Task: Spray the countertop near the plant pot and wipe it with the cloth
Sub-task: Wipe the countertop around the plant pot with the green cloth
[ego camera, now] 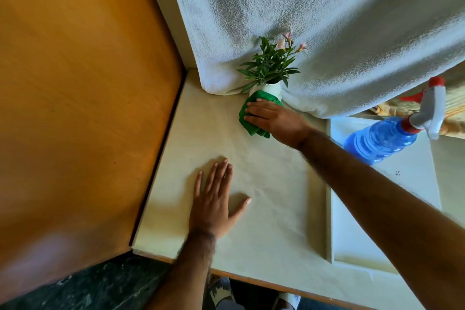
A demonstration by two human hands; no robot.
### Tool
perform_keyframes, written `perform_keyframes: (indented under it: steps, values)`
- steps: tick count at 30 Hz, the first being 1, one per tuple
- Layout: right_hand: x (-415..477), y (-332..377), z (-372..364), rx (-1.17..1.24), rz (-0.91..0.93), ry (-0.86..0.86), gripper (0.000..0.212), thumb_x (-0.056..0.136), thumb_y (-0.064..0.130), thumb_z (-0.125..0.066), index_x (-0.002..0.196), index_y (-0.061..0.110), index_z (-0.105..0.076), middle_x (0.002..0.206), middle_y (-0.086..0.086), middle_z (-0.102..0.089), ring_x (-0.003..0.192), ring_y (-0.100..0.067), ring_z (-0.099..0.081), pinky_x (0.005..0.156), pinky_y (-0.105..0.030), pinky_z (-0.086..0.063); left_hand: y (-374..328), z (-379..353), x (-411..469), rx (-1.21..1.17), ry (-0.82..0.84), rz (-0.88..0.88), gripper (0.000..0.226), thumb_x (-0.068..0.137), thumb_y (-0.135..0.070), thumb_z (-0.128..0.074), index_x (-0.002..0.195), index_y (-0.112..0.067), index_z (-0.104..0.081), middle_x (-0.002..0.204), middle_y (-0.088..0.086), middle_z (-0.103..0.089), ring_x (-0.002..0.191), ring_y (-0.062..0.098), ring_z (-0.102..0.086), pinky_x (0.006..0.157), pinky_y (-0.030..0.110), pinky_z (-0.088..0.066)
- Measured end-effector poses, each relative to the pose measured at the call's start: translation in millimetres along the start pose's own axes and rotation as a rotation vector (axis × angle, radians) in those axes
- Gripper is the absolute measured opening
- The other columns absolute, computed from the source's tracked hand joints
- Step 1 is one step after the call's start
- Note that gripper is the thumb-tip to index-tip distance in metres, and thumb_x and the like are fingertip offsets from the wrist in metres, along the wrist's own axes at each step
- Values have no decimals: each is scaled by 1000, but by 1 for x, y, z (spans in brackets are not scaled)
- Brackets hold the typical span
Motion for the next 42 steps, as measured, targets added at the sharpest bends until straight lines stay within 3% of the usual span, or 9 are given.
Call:
perform_keyframes:
  steps: [3, 7, 11, 16, 19, 26, 35, 39, 42]
  values:
    - [-3, 2, -4, 51, -31, 43, 38, 91, -4, -49, 126, -4, -65, 133, -25, -63, 130, -45, -53, 110, -58, -41, 0, 1, 1, 5, 0, 2, 99, 95, -83, -31, 167, -17, -19, 176, 4, -19, 162, 25, -21, 128, 58, -28]
    - [-3, 8, -10, 181, -122, 74, 50, 81, -22, -56, 127, -3, -65, 136, -24, -61, 131, -42, -52, 114, -53, -39, 0, 2, 1, 14, 9, -2, 98, 95, -83, -30, 167, -17, -19, 176, 4, -19, 162, 26, -21, 128, 58, -28]
    - [-4, 18, -11, 296, -256, 83, 59, 80, -23, -55, 132, 3, -63, 143, -21, -54, 135, -36, -49, 109, -50, -44, 0, 2, 1, 7, 24, 1, 98, 95, -83, -27, 167, -17, -19, 176, 6, -20, 162, 27, -22, 127, 59, -29]
    - [1, 32, 5, 148, 13, -57, 34, 98, 3, -45, 121, -4, -69, 127, -23, -66, 125, -42, -58, 113, -51, -39, 0, 1, 2, -6, 34, 3, 98, 95, -83, -26, 168, -17, -17, 177, 5, -17, 162, 26, -19, 129, 58, -25]
    - [9, 25, 15, 57, 79, -155, 28, 94, -5, -59, 120, -4, -69, 125, -25, -67, 124, -43, -58, 113, -56, -36, 0, 0, 0, -12, 28, 5, 99, 95, -83, -28, 168, -18, -16, 177, 4, -16, 163, 25, -18, 129, 57, -23]
    - [14, -5, 13, 71, -2, -3, 42, 78, -13, -74, 118, -1, -71, 129, -23, -65, 132, -41, -53, 116, -56, -34, 2, -3, 1, -10, 37, 2, 100, 94, -84, -31, 169, -21, -10, 178, 2, -13, 164, 24, -14, 130, 57, -21]
    - [-9, 3, -22, 384, -261, 32, 58, 83, -23, -60, 133, 6, -63, 144, -16, -55, 139, -35, -45, 114, -51, -38, 1, -2, 2, -1, 43, 0, 100, 94, -84, -30, 168, -19, -12, 178, 2, -12, 163, 23, -15, 131, 56, -20]
    - [-8, 19, -17, 297, -104, -12, 46, 84, -20, -63, 125, 0, -68, 134, -20, -63, 135, -40, -49, 116, -55, -35, 2, 0, 0, 5, 51, 4, 99, 95, -83, -29, 168, -18, -15, 177, 3, -16, 162, 24, -19, 129, 59, -25]
    - [-13, 22, -1, 179, -1, -177, 31, 93, -8, -63, 121, 0, -70, 130, -21, -66, 133, -42, -51, 115, -54, -35, 1, 1, 1, 9, 54, 4, 99, 95, -83, -30, 168, -18, -16, 177, 4, -16, 162, 24, -19, 128, 59, -26]
Point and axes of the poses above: each hand's wrist, its own x-axis towards the middle knuckle, its own z-axis out of the back of the hand, y = z × x, the point moved 3 cm from there along x, towards the middle knuckle
